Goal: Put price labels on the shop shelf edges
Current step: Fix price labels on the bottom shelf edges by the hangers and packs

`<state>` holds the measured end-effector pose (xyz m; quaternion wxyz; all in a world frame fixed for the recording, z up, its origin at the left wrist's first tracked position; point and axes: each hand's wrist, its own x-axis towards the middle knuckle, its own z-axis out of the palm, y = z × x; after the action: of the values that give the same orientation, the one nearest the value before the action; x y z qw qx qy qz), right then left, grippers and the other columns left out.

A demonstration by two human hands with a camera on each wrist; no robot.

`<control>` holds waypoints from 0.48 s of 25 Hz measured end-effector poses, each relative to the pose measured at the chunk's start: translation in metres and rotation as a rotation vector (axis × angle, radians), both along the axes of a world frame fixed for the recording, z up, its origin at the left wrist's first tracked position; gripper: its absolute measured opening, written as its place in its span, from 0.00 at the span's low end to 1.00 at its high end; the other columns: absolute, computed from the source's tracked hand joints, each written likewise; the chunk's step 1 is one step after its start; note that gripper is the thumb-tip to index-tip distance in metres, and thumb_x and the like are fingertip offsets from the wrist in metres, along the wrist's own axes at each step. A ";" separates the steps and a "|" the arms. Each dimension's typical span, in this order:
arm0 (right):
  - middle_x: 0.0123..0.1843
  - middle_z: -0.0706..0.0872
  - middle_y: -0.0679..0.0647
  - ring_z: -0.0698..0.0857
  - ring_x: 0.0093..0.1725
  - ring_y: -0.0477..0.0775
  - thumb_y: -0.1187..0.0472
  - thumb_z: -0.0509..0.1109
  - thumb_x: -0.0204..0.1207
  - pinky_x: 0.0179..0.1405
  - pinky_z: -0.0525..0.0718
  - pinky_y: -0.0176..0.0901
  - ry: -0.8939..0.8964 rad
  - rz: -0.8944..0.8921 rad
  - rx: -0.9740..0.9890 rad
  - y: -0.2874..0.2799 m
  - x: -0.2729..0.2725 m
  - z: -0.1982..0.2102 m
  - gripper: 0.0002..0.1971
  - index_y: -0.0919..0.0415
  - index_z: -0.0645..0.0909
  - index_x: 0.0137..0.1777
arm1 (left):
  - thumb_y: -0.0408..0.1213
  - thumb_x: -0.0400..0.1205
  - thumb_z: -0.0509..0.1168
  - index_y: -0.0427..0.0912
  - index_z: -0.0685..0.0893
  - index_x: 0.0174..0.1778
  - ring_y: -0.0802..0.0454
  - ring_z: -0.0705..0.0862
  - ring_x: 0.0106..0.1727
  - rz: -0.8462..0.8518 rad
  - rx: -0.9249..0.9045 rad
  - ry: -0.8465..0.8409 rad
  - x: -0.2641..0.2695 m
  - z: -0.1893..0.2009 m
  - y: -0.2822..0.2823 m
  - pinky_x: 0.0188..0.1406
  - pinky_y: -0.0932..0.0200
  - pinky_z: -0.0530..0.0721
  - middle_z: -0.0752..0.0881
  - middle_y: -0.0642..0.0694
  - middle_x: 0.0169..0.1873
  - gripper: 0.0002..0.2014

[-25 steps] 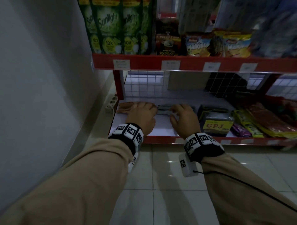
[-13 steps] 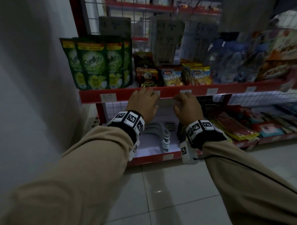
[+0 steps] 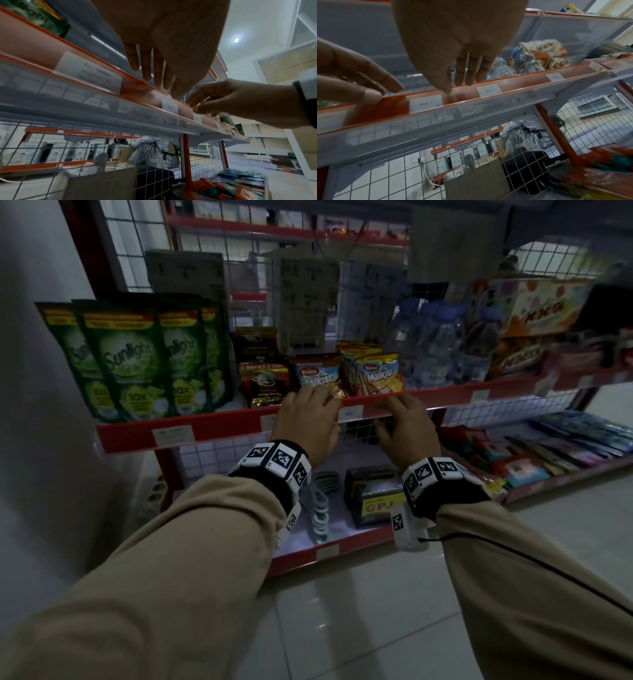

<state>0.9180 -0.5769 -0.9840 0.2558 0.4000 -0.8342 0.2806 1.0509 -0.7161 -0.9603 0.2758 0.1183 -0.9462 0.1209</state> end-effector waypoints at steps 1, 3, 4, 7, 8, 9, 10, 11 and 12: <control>0.60 0.80 0.63 0.76 0.61 0.66 0.62 0.71 0.73 0.56 0.78 0.54 0.026 0.010 -0.006 0.001 -0.007 -0.001 0.17 0.65 0.80 0.62 | 0.47 0.80 0.63 0.45 0.77 0.66 0.42 0.71 0.66 0.021 -0.001 0.010 -0.006 -0.005 0.003 0.59 0.47 0.71 0.75 0.44 0.66 0.20; 0.60 0.81 0.63 0.77 0.59 0.66 0.63 0.72 0.72 0.54 0.79 0.54 0.097 0.060 -0.014 0.003 -0.019 -0.005 0.18 0.64 0.80 0.62 | 0.48 0.79 0.64 0.45 0.76 0.67 0.41 0.71 0.65 0.070 -0.007 0.049 -0.016 -0.012 0.009 0.57 0.47 0.72 0.75 0.44 0.66 0.21; 0.59 0.81 0.63 0.78 0.57 0.66 0.63 0.72 0.71 0.52 0.79 0.54 0.137 0.094 -0.019 0.004 -0.026 -0.006 0.18 0.63 0.81 0.61 | 0.48 0.79 0.64 0.45 0.76 0.67 0.41 0.71 0.64 0.099 -0.012 0.074 -0.022 -0.015 0.012 0.56 0.47 0.72 0.75 0.44 0.66 0.21; 0.56 0.82 0.62 0.79 0.52 0.65 0.62 0.71 0.70 0.49 0.80 0.54 0.232 0.157 -0.035 0.003 -0.040 -0.012 0.18 0.62 0.82 0.60 | 0.49 0.77 0.66 0.46 0.76 0.65 0.39 0.72 0.62 0.188 -0.022 0.131 -0.035 -0.021 0.021 0.53 0.47 0.73 0.76 0.44 0.63 0.21; 0.56 0.82 0.61 0.79 0.52 0.65 0.60 0.70 0.71 0.48 0.80 0.54 0.253 0.173 -0.037 0.004 -0.046 -0.014 0.17 0.62 0.82 0.60 | 0.49 0.77 0.67 0.45 0.77 0.64 0.39 0.72 0.61 0.218 -0.024 0.149 -0.040 -0.023 0.025 0.52 0.46 0.73 0.76 0.43 0.62 0.21; 0.56 0.82 0.61 0.80 0.51 0.64 0.57 0.70 0.72 0.47 0.80 0.55 0.272 0.186 -0.039 0.004 -0.050 -0.015 0.17 0.61 0.82 0.60 | 0.49 0.76 0.67 0.45 0.77 0.63 0.38 0.73 0.61 0.244 -0.025 0.165 -0.044 -0.025 0.029 0.52 0.45 0.74 0.76 0.42 0.62 0.21; 0.56 0.82 0.61 0.80 0.51 0.64 0.55 0.69 0.73 0.46 0.79 0.55 0.289 0.196 -0.039 0.003 -0.053 -0.017 0.17 0.61 0.82 0.59 | 0.48 0.76 0.68 0.45 0.78 0.62 0.38 0.73 0.60 0.263 -0.026 0.180 -0.046 -0.027 0.032 0.51 0.45 0.73 0.76 0.42 0.62 0.20; 0.56 0.82 0.61 0.80 0.51 0.64 0.54 0.69 0.74 0.45 0.79 0.55 0.299 0.207 -0.042 0.002 -0.057 -0.017 0.17 0.61 0.82 0.59 | 0.47 0.75 0.68 0.45 0.78 0.61 0.38 0.73 0.60 0.285 -0.029 0.192 -0.049 -0.028 0.034 0.51 0.45 0.73 0.76 0.42 0.61 0.19; 0.56 0.82 0.61 0.79 0.52 0.65 0.52 0.70 0.74 0.44 0.78 0.55 0.304 0.213 -0.046 0.001 -0.059 -0.017 0.17 0.61 0.82 0.58 | 0.47 0.75 0.69 0.45 0.78 0.60 0.38 0.73 0.60 0.303 -0.033 0.204 -0.050 -0.029 0.035 0.51 0.45 0.73 0.76 0.42 0.61 0.19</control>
<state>0.8590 -0.5755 -1.0010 0.3568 0.5180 -0.7322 0.2613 1.0008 -0.6807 -0.9895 0.3508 0.2665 -0.8827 0.1638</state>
